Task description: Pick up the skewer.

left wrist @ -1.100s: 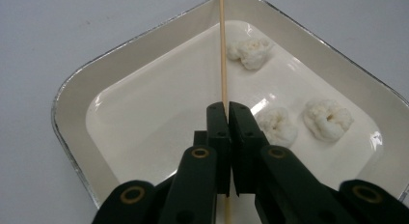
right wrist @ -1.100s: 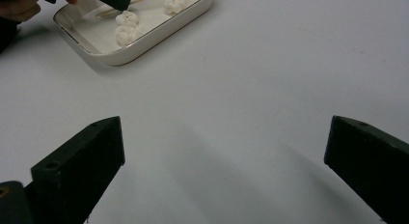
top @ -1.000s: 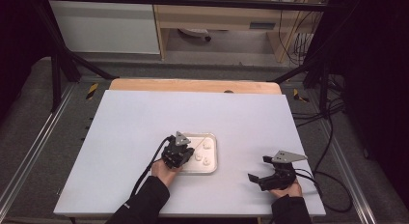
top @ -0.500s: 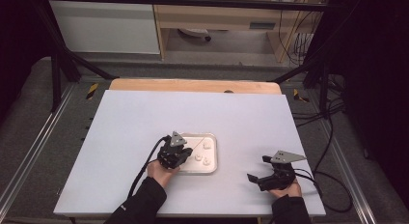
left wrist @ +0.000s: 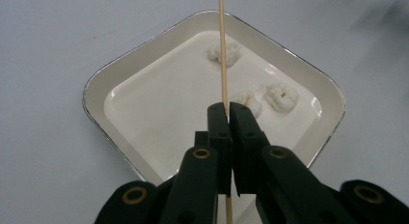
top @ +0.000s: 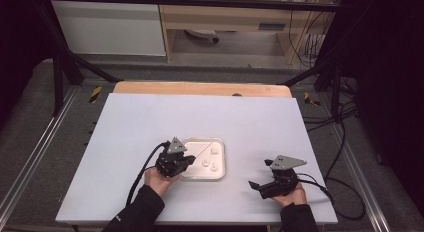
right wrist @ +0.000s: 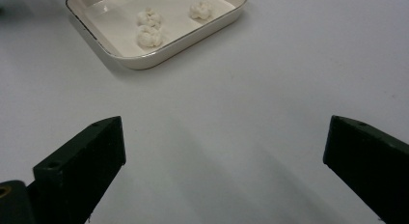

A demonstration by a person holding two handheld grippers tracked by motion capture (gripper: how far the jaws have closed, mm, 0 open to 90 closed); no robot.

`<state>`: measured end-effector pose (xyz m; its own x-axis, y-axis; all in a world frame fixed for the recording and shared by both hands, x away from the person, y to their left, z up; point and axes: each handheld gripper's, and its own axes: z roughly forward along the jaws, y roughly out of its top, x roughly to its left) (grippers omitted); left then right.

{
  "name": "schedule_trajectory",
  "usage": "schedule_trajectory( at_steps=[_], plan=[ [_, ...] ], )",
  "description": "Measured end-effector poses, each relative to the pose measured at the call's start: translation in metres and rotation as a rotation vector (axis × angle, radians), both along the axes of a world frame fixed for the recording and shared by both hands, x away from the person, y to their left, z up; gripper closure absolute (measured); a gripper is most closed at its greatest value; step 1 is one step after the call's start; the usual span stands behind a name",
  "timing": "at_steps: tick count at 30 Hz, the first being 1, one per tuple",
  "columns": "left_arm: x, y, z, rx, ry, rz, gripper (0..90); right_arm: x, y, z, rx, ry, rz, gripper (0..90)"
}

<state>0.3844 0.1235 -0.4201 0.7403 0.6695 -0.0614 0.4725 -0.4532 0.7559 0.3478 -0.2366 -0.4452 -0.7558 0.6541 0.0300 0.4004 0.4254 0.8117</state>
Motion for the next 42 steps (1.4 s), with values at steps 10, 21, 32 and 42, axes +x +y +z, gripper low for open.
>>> schedule_trajectory(
  at_steps=[10, 21, 32, 42],
  plan=[
    [-0.006, 0.002, 0.004, 0.011, 0.007, -0.05, 88.0, -0.001, 0.022, 0.006, -0.096, -0.05, 0.059, 2.2],
    [-0.012, -0.009, 0.015, 0.03, 0.0, -0.099, 88.1, -0.003, 0.047, 0.012, -0.214, -0.122, 0.119, 3.5],
    [-0.014, -0.034, 0.021, 0.066, -0.003, -0.159, 88.2, -0.008, 0.055, 0.017, -0.294, -0.212, 0.157, 7.5],
    [-0.015, -0.056, 0.022, 0.11, 0.003, -0.215, 88.2, -0.013, 0.056, 0.018, -0.36, -0.274, 0.18, 15.7]
  ],
)
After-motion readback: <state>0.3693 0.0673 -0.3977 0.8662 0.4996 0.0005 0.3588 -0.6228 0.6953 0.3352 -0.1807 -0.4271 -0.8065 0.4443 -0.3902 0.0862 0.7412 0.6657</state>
